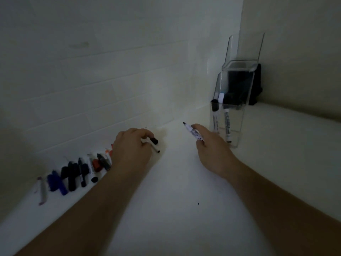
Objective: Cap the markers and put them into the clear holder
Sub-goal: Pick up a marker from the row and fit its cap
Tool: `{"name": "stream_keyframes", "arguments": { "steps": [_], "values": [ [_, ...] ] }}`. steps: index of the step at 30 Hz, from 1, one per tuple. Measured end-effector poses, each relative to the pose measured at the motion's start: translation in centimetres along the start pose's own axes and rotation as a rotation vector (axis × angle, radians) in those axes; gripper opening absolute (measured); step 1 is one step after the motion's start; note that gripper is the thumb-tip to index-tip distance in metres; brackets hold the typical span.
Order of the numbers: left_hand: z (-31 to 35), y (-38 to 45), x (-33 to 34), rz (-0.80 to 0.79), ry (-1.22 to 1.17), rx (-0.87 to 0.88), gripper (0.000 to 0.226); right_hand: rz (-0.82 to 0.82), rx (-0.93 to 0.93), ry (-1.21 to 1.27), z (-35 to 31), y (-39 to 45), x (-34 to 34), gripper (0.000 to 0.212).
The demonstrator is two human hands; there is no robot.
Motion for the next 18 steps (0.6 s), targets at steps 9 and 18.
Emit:
{"name": "stream_keyframes", "arguments": {
  "steps": [9,18],
  "values": [
    [1.5,8.3,1.9,-0.502,0.34,0.087,0.045,0.056,0.082,0.033,1.0,0.4,-0.3,0.024],
    [1.6,9.3,5.9,-0.824,0.598,0.266,0.026,0.061,0.077,0.052,1.1,0.3,-0.4,0.025]
  ]
}}
Point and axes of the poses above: each hand's wrist, its own y-axis towards the middle knuckle, its own x-axis out of the palm, z = x × y, the point moved 6 cm from there along y, towards the middle knuckle, and after that the axes turned 6 degrees about -y, right-handed, at the moved point
